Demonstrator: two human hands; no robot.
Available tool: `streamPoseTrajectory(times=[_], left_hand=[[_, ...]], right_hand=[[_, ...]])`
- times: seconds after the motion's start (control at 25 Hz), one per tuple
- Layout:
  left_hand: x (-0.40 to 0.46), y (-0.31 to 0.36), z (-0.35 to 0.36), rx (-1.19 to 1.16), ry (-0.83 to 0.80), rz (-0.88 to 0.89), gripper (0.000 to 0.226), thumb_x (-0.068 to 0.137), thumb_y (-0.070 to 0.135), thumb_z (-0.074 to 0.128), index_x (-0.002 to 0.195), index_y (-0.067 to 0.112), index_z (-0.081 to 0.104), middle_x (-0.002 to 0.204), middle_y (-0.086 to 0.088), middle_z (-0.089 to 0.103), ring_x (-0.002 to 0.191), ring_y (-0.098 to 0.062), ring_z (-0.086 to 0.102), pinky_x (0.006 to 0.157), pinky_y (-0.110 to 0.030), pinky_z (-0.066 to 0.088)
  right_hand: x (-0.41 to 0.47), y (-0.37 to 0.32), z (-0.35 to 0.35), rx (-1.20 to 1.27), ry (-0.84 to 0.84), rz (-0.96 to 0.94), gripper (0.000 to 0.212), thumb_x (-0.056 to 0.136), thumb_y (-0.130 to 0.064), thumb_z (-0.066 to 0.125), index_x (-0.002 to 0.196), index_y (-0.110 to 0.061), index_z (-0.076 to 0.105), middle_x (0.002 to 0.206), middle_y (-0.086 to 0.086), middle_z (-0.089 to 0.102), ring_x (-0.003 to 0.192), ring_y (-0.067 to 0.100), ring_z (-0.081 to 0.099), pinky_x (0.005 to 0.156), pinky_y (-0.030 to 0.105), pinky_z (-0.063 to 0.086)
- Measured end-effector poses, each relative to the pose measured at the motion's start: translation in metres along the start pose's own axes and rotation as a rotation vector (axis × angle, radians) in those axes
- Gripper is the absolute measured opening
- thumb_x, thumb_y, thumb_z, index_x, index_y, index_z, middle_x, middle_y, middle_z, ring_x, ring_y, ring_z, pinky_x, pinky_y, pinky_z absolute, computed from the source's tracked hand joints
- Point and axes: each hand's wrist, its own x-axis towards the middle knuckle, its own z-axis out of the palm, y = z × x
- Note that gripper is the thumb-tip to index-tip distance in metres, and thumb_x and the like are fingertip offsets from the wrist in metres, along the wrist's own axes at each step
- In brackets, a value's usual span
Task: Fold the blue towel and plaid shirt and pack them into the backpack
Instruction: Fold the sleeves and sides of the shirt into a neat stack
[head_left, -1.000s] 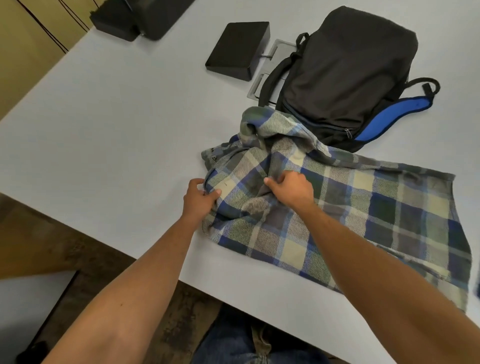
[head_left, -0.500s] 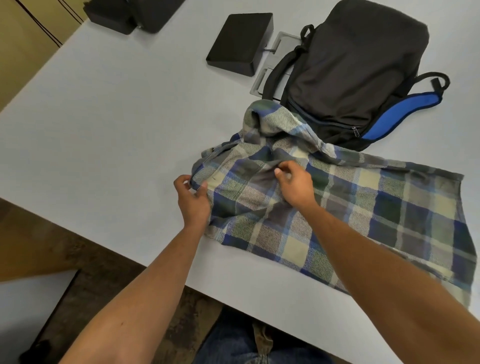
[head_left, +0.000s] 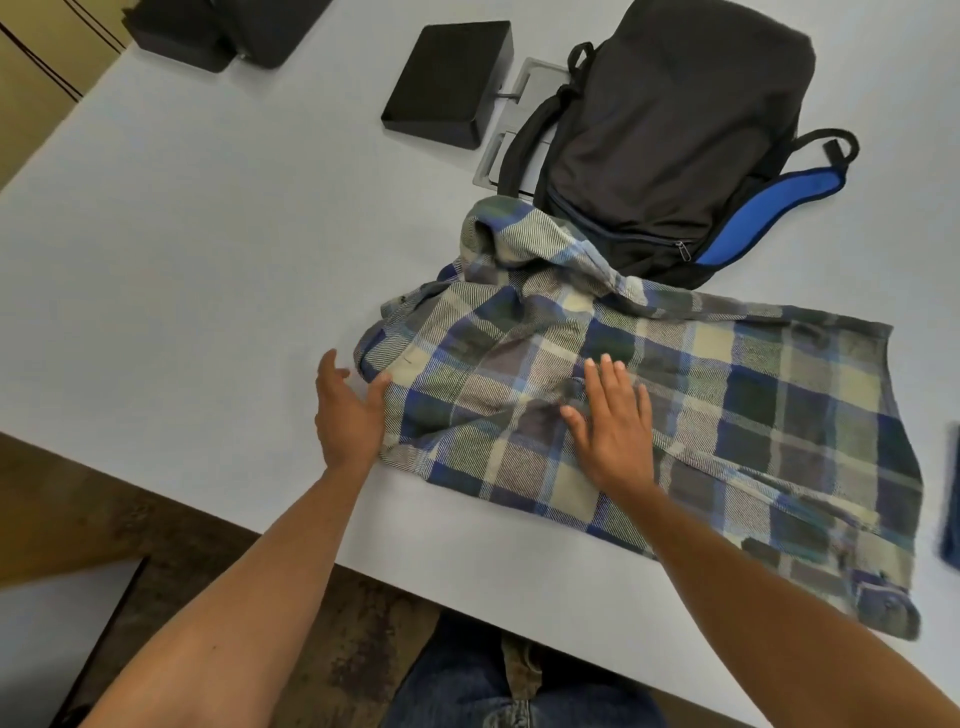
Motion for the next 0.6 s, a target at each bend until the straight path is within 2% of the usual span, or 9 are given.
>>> streamPoseTrajectory(times=[0.08,0.12,0.16,0.24,0.32,0.4,0.52,0.6], left_hand=[[-0.012,-0.003,-0.005,-0.150,-0.008,-0.095,0.070,0.092,0.050,0.057,0.146,0.018,0.026,0.119,-0.009,0.057,0.110,-0.031,0.059,0.087,-0.041,0.052],[-0.021,-0.010,-0.006,-0.180,-0.049,-0.089,0.070,0.090,0.054,0.055,0.145,0.022,0.025,0.113,-0.007,0.058,0.105,-0.030,0.061,0.083,-0.041,0.055],[-0.030,-0.018,-0.007,-0.192,-0.114,-0.052,0.070,0.089,0.055,0.056,0.144,0.027,0.025,0.114,-0.005,0.058,0.103,-0.028,0.063,0.081,-0.042,0.057],[-0.047,-0.030,-0.007,-0.208,-0.270,0.012,0.068,0.090,0.044,0.062,0.145,0.037,0.023,0.128,-0.004,0.055,0.106,-0.025,0.063,0.078,-0.040,0.060],[-0.054,-0.034,-0.005,-0.219,-0.356,0.000,0.072,0.091,0.029,0.065,0.147,0.043,0.021,0.136,-0.005,0.052,0.104,-0.032,0.065,0.064,-0.031,0.061],[-0.054,-0.029,-0.006,-0.240,-0.328,-0.051,0.072,0.092,0.019,0.065,0.147,0.043,0.023,0.127,-0.006,0.056,0.093,-0.033,0.067,0.054,-0.025,0.058],[-0.046,-0.027,-0.010,-0.195,-0.238,-0.084,0.066,0.094,0.015,0.062,0.145,0.041,0.029,0.103,-0.011,0.062,0.081,-0.028,0.065,0.055,-0.033,0.058],[-0.039,-0.028,-0.012,-0.150,-0.218,-0.159,0.062,0.095,0.014,0.060,0.144,0.039,0.031,0.111,-0.013,0.060,0.082,-0.028,0.062,0.052,-0.030,0.053]], right_hand=[[-0.022,0.005,0.003,-0.006,0.011,0.004,0.071,0.099,-0.062,0.016,0.158,-0.022,0.012,0.165,-0.001,0.003,0.152,0.014,-0.004,0.122,0.043,0.000],[-0.033,0.009,0.006,-0.008,0.009,0.009,0.072,0.099,-0.062,0.016,0.158,-0.021,0.012,0.165,-0.001,0.003,0.152,0.015,-0.004,0.122,0.044,0.000],[-0.045,0.014,0.009,-0.010,0.002,0.020,0.073,0.099,-0.063,0.015,0.158,-0.021,0.012,0.165,-0.001,0.004,0.152,0.015,-0.004,0.122,0.044,0.001],[-0.064,0.026,0.016,-0.045,-0.024,0.046,0.073,0.099,-0.064,0.015,0.158,-0.020,0.011,0.165,0.000,0.004,0.152,0.016,-0.004,0.122,0.047,0.001],[-0.077,0.038,0.020,-0.103,-0.062,0.065,0.072,0.099,-0.063,0.016,0.158,-0.021,0.010,0.166,0.001,0.003,0.152,0.017,-0.006,0.122,0.049,0.001],[-0.084,0.048,0.022,-0.135,-0.087,0.084,0.072,0.099,-0.063,0.015,0.158,-0.022,0.008,0.166,0.002,0.001,0.152,0.018,-0.008,0.122,0.050,0.000],[-0.093,0.064,0.020,-0.129,-0.100,0.144,0.071,0.098,-0.064,0.014,0.158,-0.026,0.004,0.165,0.002,-0.005,0.151,0.018,-0.013,0.121,0.049,-0.004],[-0.099,0.075,0.018,-0.148,-0.110,0.166,0.070,0.098,-0.064,0.013,0.157,-0.030,0.000,0.165,0.002,-0.007,0.151,0.019,-0.014,0.121,0.050,-0.005]])
